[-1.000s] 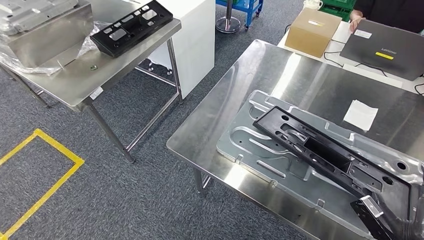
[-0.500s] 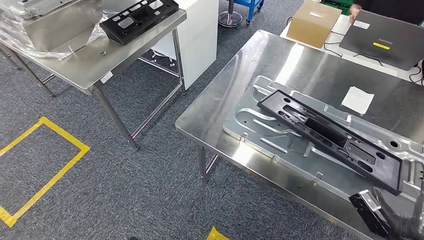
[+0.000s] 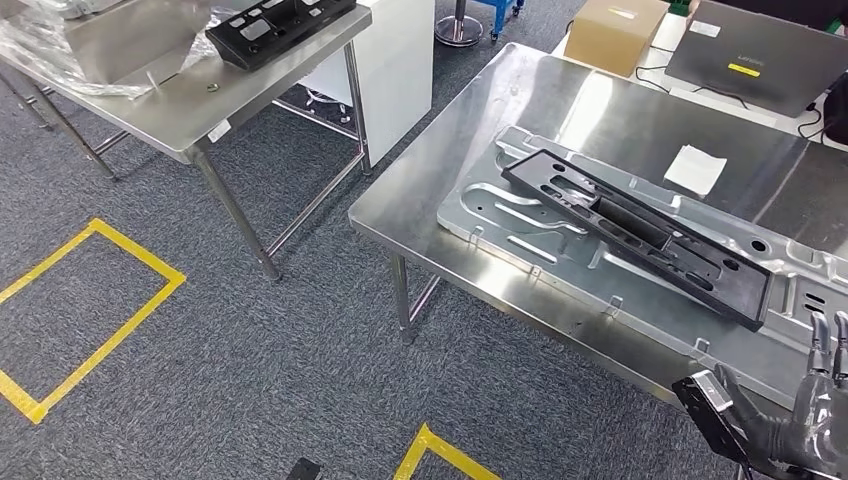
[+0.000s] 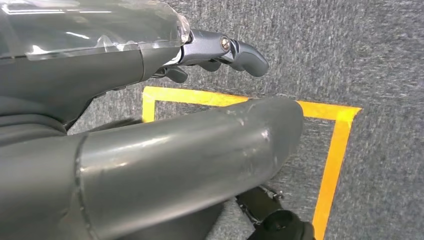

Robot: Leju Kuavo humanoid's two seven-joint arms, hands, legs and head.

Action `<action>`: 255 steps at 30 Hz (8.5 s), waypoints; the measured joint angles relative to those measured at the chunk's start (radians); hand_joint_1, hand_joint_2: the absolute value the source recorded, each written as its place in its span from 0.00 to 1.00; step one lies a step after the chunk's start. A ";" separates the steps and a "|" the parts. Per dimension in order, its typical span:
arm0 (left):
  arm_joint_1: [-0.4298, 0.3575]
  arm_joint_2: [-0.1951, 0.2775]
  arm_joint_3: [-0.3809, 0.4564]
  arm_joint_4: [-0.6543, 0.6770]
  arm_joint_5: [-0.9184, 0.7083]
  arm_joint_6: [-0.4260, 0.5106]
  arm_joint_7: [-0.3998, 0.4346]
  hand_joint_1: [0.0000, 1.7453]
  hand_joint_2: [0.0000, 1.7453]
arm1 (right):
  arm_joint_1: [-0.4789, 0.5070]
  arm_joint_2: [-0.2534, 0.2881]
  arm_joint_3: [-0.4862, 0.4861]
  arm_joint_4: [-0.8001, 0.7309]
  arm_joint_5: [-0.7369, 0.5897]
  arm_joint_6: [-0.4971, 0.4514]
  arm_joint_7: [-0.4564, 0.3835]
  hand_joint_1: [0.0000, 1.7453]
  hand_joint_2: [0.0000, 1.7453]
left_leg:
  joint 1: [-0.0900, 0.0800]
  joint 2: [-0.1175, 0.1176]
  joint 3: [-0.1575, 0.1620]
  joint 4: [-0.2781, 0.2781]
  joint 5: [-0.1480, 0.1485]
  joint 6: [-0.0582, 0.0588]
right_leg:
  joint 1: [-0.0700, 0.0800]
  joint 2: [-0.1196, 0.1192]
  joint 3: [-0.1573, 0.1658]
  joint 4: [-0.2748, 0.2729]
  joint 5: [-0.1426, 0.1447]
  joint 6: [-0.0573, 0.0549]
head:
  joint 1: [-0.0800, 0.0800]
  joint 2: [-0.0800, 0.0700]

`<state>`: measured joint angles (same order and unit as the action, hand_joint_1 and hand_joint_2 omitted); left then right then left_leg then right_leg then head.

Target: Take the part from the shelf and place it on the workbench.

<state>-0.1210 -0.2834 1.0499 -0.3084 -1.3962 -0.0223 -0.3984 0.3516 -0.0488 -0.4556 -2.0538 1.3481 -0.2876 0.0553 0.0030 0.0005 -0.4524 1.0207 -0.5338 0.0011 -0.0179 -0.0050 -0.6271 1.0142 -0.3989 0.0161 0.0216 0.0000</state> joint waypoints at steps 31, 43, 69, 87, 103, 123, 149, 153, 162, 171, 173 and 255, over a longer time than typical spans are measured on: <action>0.260 0.000 0.111 -0.509 -0.169 -0.331 -0.054 0.00 0.00 | -0.057 0.319 -0.459 -0.159 -0.528 0.420 -0.441 0.00 0.00 | 0.018 0.001 0.025 -0.005 -0.019 -0.021 | 0.005 -0.009 0.015 0.006 -0.016 0.002 | -0.001 0.000; 0.279 -0.033 0.143 -0.572 -0.172 -0.350 0.001 0.00 0.00 | -0.021 0.366 -0.413 -0.209 -0.743 0.449 -0.407 0.00 0.00 | -0.008 -0.031 -0.077 -0.034 0.062 0.045 | 0.008 0.021 0.043 0.169 -0.140 0.010 | 0.002 0.000; 0.287 -0.053 0.157 -0.623 -0.173 -0.356 0.010 0.00 0.00 | 0.030 0.386 -0.301 -0.236 -0.683 0.411 -0.406 0.00 0.00 | 0.005 -0.003 -0.082 -0.026 0.056 0.040 | 0.004 -0.008 0.048 0.196 -0.262 0.021 | 0.005 0.000; 0.286 -0.052 0.157 -0.624 -0.174 -0.346 0.016 0.00 0.00 | 0.098 0.324 -0.035 -0.225 -0.695 0.313 -0.334 0.00 0.00 | 0.010 -0.008 -0.224 0.245 -0.050 -0.019 | 0.006 -0.040 0.130 -0.032 -0.115 -0.033 | -0.006 0.000; 0.279 -0.018 0.135 -0.558 -0.175 -0.277 0.013 0.00 0.00 | 0.048 0.269 -0.083 0.739 -0.702 0.323 -0.208 0.00 0.00 | 0.001 -0.061 -0.101 -0.018 0.067 0.036 | 0.003 0.008 0.022 0.211 -0.220 0.014 | 0.003 0.000; 0.276 -0.003 0.126 -0.540 -0.175 -0.270 0.021 0.00 0.00 | -0.022 0.371 -0.329 0.875 -0.515 0.430 -0.063 0.00 0.00 | -0.001 0.051 -0.064 -0.020 0.026 -0.002 | 0.018 -0.098 0.124 -0.014 -0.120 -0.021 | -0.007 0.000; 0.251 -0.046 0.214 -0.590 -0.175 -0.284 0.061 0.00 0.00 | 0.069 0.397 -0.304 0.832 -0.413 0.521 0.162 0.00 0.00 | 0.007 -0.003 -0.176 0.210 -0.054 -0.019 | 0.015 -0.063 0.122 -0.021 -0.115 -0.044 | -0.013 0.000; 0.241 -0.046 0.227 -0.591 -0.175 -0.278 0.066 0.00 0.00 | 0.072 0.399 -0.293 0.833 -0.433 0.529 0.194 0.00 0.00 | -0.001 0.062 -0.062 -0.012 0.028 -0.006 | 0.020 -0.100 0.132 -0.013 -0.127 -0.027 | -0.012 0.000; 0.223 -0.050 0.242 -0.598 -0.175 -0.295 0.053 0.00 0.00 | 0.061 0.400 -0.310 0.823 -0.355 0.619 0.128 0.00 0.00 | 0.003 -0.023 -0.068 -0.035 0.052 0.032 | 0.008 0.000 0.012 0.263 -0.273 0.007 | -0.002 0.000; 0.221 -0.052 0.264 -0.615 -0.175 -0.314 0.055 0.00 0.00 | 0.061 0.399 -0.321 0.816 -0.318 0.647 0.119 0.00 0.00 | 0.004 -0.126 -0.080 -0.021 0.048 -0.006 | 0.005 0.060 0.116 -0.004 -0.117 -0.014 | -0.003 0.000; 0.221 -0.051 0.272 -0.617 -0.174 -0.316 0.054 0.00 0.00 | 0.064 0.400 -0.320 0.809 -0.315 0.650 0.122 0.00 0.00 | 0.005 -0.092 -0.097 0.016 0.022 -0.015 | 0.003 0.035 0.119 -0.014 -0.111 -0.030 | -0.008 0.000; 0.126 -0.063 0.501 -0.642 0.095 -0.479 0.188 0.00 0.00 | 0.106 0.405 -0.260 0.746 -0.368 0.690 0.181 0.00 0.00 | 0.005 -0.040 -0.061 -0.039 0.060 0.019 | 0.002 0.004 -0.008 0.263 -0.237 0.014 | -0.015 0.000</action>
<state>0.0049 -0.3464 1.5514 -0.9503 -1.3011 -0.5017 -0.2107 0.4572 0.3560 -0.7155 -1.3078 0.9796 0.4023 0.2362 0.0085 -0.0397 -0.5132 0.9815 -0.4735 0.0198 -0.0162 -0.0013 -0.6348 1.2773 -0.6359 0.0302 0.0066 0.0000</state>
